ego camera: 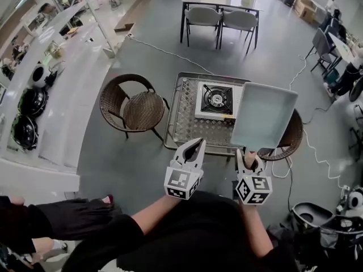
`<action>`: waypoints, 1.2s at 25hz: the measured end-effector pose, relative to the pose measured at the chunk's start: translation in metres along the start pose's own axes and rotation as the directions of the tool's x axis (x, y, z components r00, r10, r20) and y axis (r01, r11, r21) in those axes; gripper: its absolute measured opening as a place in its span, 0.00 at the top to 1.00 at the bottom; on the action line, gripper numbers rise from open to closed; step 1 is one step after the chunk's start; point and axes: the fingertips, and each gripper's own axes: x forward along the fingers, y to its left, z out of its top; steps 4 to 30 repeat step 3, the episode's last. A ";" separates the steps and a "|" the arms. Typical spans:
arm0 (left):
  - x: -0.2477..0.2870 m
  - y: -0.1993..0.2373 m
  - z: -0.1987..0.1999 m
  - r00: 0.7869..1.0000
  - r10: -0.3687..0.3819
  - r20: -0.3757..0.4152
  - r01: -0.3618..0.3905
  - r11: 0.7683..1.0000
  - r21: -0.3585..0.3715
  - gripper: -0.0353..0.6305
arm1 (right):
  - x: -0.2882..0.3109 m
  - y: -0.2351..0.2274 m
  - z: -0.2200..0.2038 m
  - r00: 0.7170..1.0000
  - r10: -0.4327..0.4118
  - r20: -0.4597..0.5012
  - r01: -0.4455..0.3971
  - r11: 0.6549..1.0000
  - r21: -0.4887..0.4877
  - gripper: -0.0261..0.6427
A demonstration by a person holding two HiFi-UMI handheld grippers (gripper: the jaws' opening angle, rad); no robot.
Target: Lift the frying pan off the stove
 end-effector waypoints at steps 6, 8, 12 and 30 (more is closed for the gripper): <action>0.002 -0.002 0.001 1.000 -0.010 -0.002 0.010 1.000 -0.001 0.92 | 0.000 0.001 0.002 1.000 0.000 -0.001 0.000 1.000 -0.004 0.81; 0.002 -0.002 0.001 1.000 -0.010 -0.002 0.010 1.000 -0.001 0.92 | 0.000 0.001 0.002 1.000 0.000 -0.001 0.000 1.000 -0.004 0.81; 0.002 -0.002 0.001 1.000 -0.010 -0.002 0.010 1.000 -0.001 0.92 | 0.000 0.001 0.002 1.000 0.000 -0.001 0.000 1.000 -0.004 0.81; 0.002 -0.002 0.001 1.000 -0.010 -0.002 0.010 1.000 -0.001 0.92 | 0.000 0.001 0.002 1.000 0.000 -0.001 0.000 1.000 -0.004 0.81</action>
